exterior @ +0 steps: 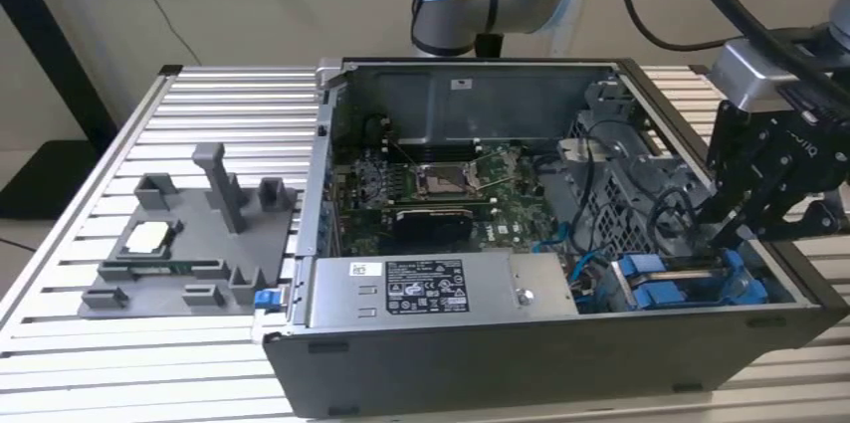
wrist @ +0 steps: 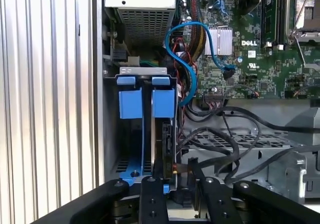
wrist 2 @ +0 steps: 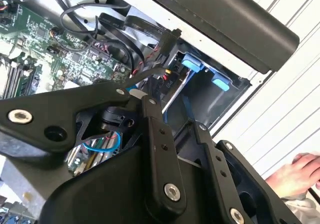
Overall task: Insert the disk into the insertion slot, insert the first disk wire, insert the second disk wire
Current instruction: 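Insert the first disk wire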
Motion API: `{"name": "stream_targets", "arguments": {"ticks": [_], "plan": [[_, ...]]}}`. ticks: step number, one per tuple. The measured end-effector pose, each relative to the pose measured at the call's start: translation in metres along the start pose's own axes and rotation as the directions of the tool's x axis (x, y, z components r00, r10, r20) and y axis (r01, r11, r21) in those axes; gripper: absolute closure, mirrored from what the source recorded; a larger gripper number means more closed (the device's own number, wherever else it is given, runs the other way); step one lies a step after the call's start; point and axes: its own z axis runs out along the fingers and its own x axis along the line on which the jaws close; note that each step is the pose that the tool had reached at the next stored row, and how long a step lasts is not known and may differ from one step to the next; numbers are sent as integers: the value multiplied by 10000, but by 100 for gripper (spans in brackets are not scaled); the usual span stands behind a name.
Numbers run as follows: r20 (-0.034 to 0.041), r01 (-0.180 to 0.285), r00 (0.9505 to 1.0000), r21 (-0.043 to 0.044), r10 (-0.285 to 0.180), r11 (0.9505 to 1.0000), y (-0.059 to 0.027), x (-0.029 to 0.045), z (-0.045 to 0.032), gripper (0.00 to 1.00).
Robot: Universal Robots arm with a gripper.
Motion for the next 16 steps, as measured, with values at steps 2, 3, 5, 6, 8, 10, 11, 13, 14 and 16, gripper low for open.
{"name": "stream_targets", "arguments": {"ticks": [2, 3, 5, 6, 8, 10, 11, 13, 14, 16], "plan": [[9, 2, 10000, 37, -2, 10000, -1, -4, -26, 67], [12, 2, 10000, 37, -2, 10000, -1, -4, -26, 67], [14, 1, 10000, 37, -1, 10000, 0, -4, -26, 67], [13, 1, 10000, 37, -1, 10000, 0, -4, -27, 67], [5, 1, 10000, 37, -1, 10000, 0, -6, -59, 67], [7, 2, 10000, 37, -2, 10000, 1, -11, -145, 67], [10, 2, 10000, 37, -2, 10000, 1, -14, -188, 67], [14, 4, 10000, 39, -4, 10000, -3, -23, -211, 67], [15, 5, 10000, 43, -5, 10000, -16, -28, -210, 67], [14, 5, 10000, 45, -5, 10000, -57, -36, -212, 67]]}}
